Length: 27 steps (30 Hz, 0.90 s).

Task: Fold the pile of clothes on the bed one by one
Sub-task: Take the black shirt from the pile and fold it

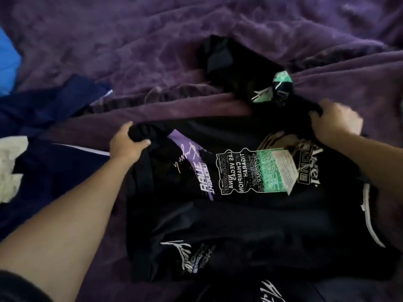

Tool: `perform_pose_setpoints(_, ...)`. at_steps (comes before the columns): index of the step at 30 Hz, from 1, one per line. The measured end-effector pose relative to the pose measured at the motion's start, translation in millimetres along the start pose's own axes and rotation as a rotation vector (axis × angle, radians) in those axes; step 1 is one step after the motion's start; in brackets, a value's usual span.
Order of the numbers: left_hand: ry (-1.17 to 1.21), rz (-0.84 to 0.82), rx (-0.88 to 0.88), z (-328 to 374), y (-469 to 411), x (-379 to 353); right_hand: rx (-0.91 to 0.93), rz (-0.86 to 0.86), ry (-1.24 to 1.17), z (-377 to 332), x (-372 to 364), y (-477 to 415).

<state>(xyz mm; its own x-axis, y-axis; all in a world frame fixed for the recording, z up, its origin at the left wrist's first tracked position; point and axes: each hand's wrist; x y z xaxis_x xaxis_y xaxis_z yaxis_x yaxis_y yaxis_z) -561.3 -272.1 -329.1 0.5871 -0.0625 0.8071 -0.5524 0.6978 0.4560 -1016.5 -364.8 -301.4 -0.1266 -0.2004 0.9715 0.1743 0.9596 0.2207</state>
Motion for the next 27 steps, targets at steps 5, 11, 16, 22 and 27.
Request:
perform_pose_setpoints(5, 0.013, 0.231, -0.204, 41.4, -42.4, -3.4, -0.071, 0.045, -0.023, 34.7, 14.5, -60.6)
perform_pose_setpoints(11, -0.070, 0.230, -0.144, 48.0, -55.6, -38.6, -0.163, 0.075, 0.030, 25.1, -21.6, -63.3)
perform_pose_setpoints(16, -0.018, 0.286, -0.320, 1.0, 24.3, -37.8, -0.063, 0.096, -0.067, 21.1, -17.0, -23.3)
perform_pose_setpoints(22, -0.107, 0.119, -0.010, -112.0, 183.9, -56.0, 0.387, 0.079, -0.195, 10.5, -30.0, 125.4)
perform_pose_setpoints(27, -0.181, 0.093, 0.041, -156.3, 214.1, -58.9, 0.513, -0.316, -0.036, 35.3, -86.0, 243.3)
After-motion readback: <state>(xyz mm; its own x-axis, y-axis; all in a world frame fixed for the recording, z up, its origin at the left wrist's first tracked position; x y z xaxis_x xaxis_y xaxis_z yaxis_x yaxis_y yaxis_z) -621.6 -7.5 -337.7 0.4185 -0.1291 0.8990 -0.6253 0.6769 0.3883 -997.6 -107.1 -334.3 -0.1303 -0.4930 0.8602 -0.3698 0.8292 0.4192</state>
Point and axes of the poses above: each hand's wrist, its own y-axis away from the middle knuckle, its own x-axis out of the back of the hand, z = x × y, and after that the axes turned 2 degrees about -y, right-handed
